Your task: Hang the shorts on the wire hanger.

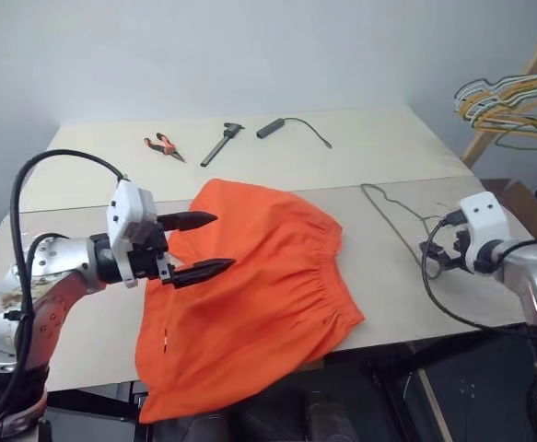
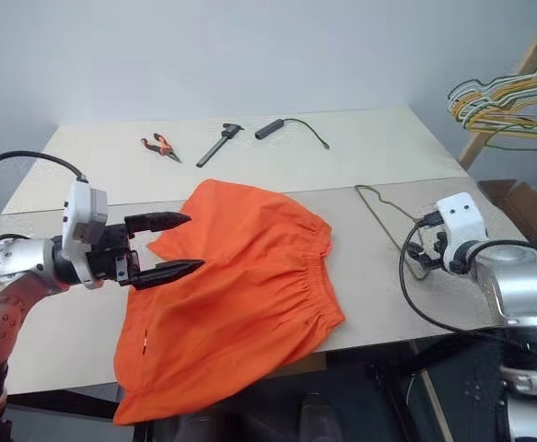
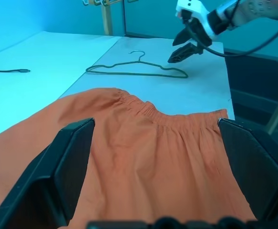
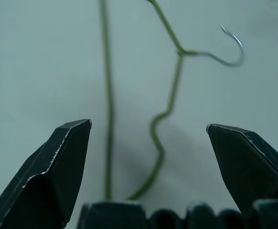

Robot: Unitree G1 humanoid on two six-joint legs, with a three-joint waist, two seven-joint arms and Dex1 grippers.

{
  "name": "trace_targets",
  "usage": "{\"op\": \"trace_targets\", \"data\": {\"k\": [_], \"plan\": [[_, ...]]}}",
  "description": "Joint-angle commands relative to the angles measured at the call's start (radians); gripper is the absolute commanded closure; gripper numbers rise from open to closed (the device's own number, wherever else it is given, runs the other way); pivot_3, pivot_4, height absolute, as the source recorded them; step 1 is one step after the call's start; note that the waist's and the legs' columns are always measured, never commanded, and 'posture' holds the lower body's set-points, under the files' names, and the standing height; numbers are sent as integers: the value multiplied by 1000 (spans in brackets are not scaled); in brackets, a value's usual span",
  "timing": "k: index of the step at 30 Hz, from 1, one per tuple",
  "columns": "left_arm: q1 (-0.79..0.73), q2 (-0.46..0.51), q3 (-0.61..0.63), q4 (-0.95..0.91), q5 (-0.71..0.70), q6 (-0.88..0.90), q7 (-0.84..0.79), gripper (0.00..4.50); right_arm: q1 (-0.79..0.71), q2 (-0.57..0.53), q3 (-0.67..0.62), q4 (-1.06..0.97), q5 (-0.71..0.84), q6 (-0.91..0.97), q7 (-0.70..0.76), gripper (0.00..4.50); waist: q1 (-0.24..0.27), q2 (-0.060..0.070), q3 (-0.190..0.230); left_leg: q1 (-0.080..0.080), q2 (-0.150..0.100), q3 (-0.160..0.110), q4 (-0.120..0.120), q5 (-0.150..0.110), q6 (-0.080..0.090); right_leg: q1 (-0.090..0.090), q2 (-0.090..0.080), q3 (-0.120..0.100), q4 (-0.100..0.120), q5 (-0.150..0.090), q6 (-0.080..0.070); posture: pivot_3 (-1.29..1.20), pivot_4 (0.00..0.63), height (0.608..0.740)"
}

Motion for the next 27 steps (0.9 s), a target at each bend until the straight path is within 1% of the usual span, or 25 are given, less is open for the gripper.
{"op": "trace_targets", "data": {"k": [1, 3, 7, 10, 13, 17, 19, 20, 21, 22, 24, 25, 27], "plan": [[-16, 10, 0, 0, -10, -20, -3, 8, -68, 3, -39, 91, -24, 92, -39, 0, 0, 0, 0, -4, 0, 0, 0, 0, 0, -4, 0, 0, 1, 0, 0, -145, 102, 740], [-5, 16, -3, -2, -3, -31, -10, 8, -91, 12, -40, 119, -13, 138, -31, 0, 0, 0, 0, -7, 0, 0, 0, 1, -1, -7, 0, 0, 1, 1, 1, -144, 100, 740], [4, 21, -8, -5, 0, -40, -14, 8, -126, 28, -38, 162, -4, 184, -15, 0, 0, 0, 0, -8, 0, 0, 0, 0, 0, -7, 0, 0, 0, 1, 1, -144, 97, 740], [7, 25, -13, -6, 4, -48, -18, 8, -172, 46, -50, 243, -7, 223, -26, 0, -2, 0, 0, -8, 0, 0, 0, 1, 0, -7, 0, 0, 0, 1, 2, -143, 98, 740], [11, 32, -11, -12, 1, -51, -23, 0, -231, 68, -86, 340, -5, 279, -50, 542, -11, 0, 0, -8, 0, 0, 0, 1, 0, -7, 0, 0, 0, 1, 2, -141, 99, 740], [19, 44, -4, -18, -6, -53, -31, 0, -264, 82, -117, 390, 2, 317, -54, 1971, -19, 0, 0, -9, -1, 0, 0, 0, 0, -7, 0, -1, 0, 1, 2, -135, 100, 740], [27, 54, 1, -24, -10, -55, -37, 0, -266, 89, -129, 379, 7, 355, -59, 2686, -21, 0, 0, -9, -1, -1, 0, 0, 0, -7, 0, 0, -1, 1, 2, -135, 100, 740], [29, 59, 3, -27, -12, -56, -42, 0, -264, 93, -131, 365, 10, 379, -59, 2840, -22, 0, 0, -9, -1, -1, 0, 0, 0, -7, 0, 0, -1, 1, 2, -134, 100, 740], [32, 63, 5, -29, -14, -56, -44, 0, -263, 96, -137, 353, 13, 400, -60, 3355, -22, 0, 0, -9, 0, -1, 0, 0, 0, -7, 0, 0, -1, 1, 2, -134, 100, 740], [32, 67, 5, -31, -15, -55, -46, 0, -264, 101, -146, 345, 17, 419, -61, 3628, -23, 0, 0, -9, 0, -1, 0, 0, 0, -7, 0, 0, -1, 1, 2, -135, 100, 740], [29, 73, 4, -35, -18, -54, -46, 0, -257, 110, -154, 313, 20, 446, -61, 4376, -24, 0, 0, -8, 0, -1, 0, 1, 0, -7, 0, 0, 0, 1, 2, -137, 100, 740], [26, 75, 3, -36, -19, -52, -46, 0, -256, 114, -161, 300, 20, 460, -62, 4492, -24, 0, 0, -8, 0, -1, 0, 1, -1, -7, 0, 0, 0, 1, 2, -139, 99, 740], [20, 78, -1, -37, -22, -49, -46, 0, -256, 119, -171, 286, 17, 473, -64, 4492, -25, 0, 0, -8, 0, -1, 0, 1, -1, -7, 0, 0, 0, 1, 2, -142, 98, 740]]}}
